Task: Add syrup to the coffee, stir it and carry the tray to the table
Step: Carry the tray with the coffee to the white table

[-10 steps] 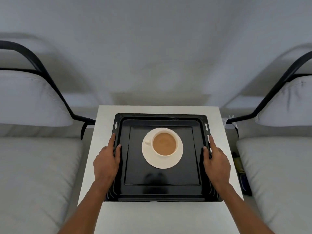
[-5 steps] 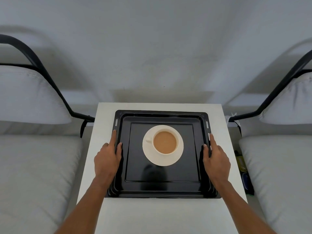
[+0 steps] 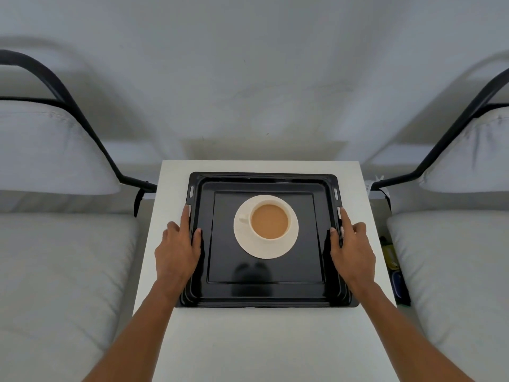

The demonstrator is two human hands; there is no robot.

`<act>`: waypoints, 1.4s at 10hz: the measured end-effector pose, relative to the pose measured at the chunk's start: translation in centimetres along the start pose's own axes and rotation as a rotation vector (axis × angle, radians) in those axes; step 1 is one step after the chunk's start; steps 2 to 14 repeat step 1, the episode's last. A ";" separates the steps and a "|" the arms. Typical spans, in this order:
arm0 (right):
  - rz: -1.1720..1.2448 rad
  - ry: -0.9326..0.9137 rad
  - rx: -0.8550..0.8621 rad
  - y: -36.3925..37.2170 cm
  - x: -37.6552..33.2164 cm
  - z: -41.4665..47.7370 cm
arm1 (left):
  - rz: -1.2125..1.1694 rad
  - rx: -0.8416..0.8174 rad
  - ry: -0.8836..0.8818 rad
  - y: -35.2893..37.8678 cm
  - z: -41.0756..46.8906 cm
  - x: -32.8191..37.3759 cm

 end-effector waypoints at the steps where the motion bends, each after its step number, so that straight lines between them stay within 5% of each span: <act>1: -0.015 -0.013 -0.054 -0.4 0.6 -1.4 | -0.072 -0.031 -0.035 -0.5 -1.7 -1.6; 14: -0.015 -0.013 -0.054 -0.4 0.6 -1.4 | -0.072 -0.031 -0.035 -0.5 -1.7 -1.6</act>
Point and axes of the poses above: each hand's wrist, its own z-axis towards the middle knuckle, its own y-axis out of the palm, x = y × z, the point moved 8 cm from there along z, towards the middle knuckle, and after that the axes turned 6 degrees about -y, right-handed, at the moved point
